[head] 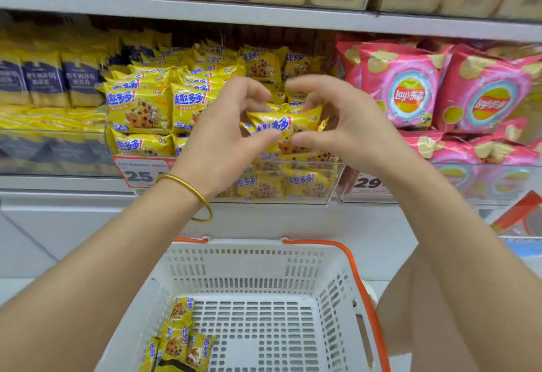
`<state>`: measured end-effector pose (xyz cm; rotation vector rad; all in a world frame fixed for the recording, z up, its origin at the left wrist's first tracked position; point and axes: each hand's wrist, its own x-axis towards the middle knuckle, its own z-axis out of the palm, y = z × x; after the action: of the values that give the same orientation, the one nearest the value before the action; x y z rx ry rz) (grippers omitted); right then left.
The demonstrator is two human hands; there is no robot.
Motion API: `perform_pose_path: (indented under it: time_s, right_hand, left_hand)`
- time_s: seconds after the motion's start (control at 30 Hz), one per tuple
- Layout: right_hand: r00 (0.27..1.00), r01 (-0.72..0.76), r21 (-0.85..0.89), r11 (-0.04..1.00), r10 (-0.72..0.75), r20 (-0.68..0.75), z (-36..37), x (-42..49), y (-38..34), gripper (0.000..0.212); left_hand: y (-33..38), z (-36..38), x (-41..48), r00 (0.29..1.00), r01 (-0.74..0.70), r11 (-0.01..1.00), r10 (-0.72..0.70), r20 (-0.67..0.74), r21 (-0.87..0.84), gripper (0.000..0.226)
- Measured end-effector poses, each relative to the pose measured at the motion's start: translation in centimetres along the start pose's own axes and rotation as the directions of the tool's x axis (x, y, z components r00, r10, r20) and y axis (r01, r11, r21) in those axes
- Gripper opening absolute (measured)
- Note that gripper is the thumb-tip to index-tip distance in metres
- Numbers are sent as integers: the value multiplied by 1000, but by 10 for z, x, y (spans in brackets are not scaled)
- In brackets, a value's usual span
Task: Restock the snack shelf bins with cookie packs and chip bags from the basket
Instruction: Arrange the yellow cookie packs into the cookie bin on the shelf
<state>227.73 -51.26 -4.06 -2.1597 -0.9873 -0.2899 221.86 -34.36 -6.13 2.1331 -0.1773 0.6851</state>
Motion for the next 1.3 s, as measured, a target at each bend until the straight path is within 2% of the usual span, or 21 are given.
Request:
perform_pose_path:
  time_s: [0.07,0.1,0.17,0.27,0.33,0.5,0.7,0.93,1.1,1.3]
  right_hand:
    - [997,-9,-110,994,0,-80,-1,12,1,42]
    - [986,-28,-161,987,1,-166,1,18,3,36]
    - [951,-90,-302,949,-8,-309,11,33,10,33]
    - [929,-256,-548,797,46,-367,33,64,26,29]
    - [915,-344,-598,724,116,-385,43,87,36,28]
    - [884,-461,-595,658,282,-373,50,131,64,52]
    - [868,-496,-548,674,396,-299,50,171,91,50]
    - [906,-423,-714,557,269,-327,49,176,98,40]
    - [899,-437,-664,606,314,-305,51,182,101,44]
    - [868,-483,-550,682,456,-198,42,157,72,41]
  left_hand:
    - [-1,-2,5,988,-121,981,133,-74,149,37]
    - [-4,-3,8,971,-183,940,219,-99,286,37]
    - [-13,-5,13,943,-254,810,330,-52,529,35]
    - [-28,1,17,951,-269,661,300,82,701,30]
    - [-36,6,16,961,-262,603,237,145,753,37]
    - [-48,9,15,962,-267,563,205,181,782,46]
    - [-50,10,15,959,-274,557,223,176,784,45]
    - [-55,11,16,953,-285,538,246,176,794,45]
    - [-56,11,16,951,-292,538,252,179,791,46]
    - [-57,7,14,938,-335,533,266,222,777,45]
